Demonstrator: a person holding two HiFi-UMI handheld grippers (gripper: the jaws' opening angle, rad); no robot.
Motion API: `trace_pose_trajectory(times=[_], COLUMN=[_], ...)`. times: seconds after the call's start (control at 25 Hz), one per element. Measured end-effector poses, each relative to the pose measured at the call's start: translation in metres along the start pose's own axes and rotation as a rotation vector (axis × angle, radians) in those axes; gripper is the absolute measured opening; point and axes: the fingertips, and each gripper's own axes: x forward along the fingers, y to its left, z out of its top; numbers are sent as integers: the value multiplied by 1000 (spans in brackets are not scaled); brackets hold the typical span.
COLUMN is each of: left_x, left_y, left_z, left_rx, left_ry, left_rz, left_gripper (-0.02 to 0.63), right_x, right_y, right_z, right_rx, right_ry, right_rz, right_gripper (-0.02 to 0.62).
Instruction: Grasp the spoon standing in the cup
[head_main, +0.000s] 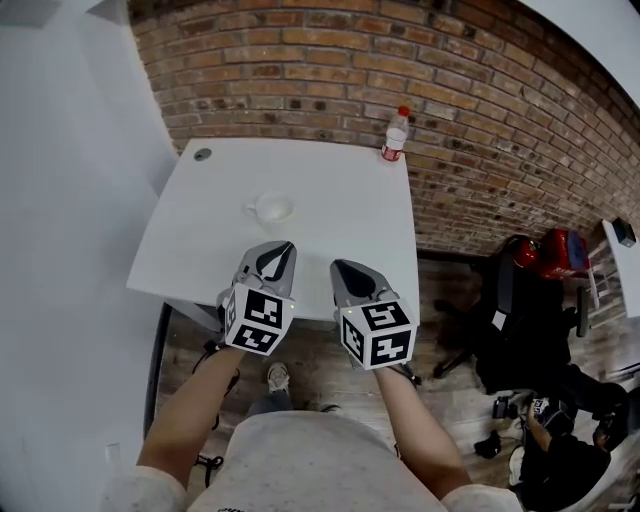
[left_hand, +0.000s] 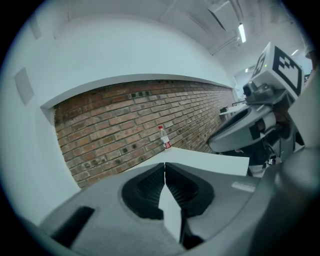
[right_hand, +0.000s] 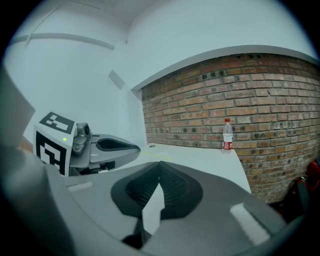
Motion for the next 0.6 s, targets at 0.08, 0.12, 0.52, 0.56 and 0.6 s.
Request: trace_pose_trajectory(times=[0.08,0.12,0.52,0.56,0.6], left_x=[-4,-5,-16,-16,-16], left_y=[-9,-14,-48,-49,-50], left_z=[3,4,11,11,11], left_rx=[-29,-43,-129,-132,-134], left_ry=[-7,-10,-32,-33,-33], left_rz=[10,16,56,56,56], left_gripper=[6,6,6,6,6], right_x=[-10,-15,-47,-47,-49], right_y=[-2,-4,-18,-19,-20], right_z=[-2,-3,-18,-19,-19], right_rx=[1,0,-11,-12,-13], right_ry=[-5,-8,-31,-30,-29], right_rz=[1,-1,-7,-7,-8], right_gripper=[6,6,6,6,6])
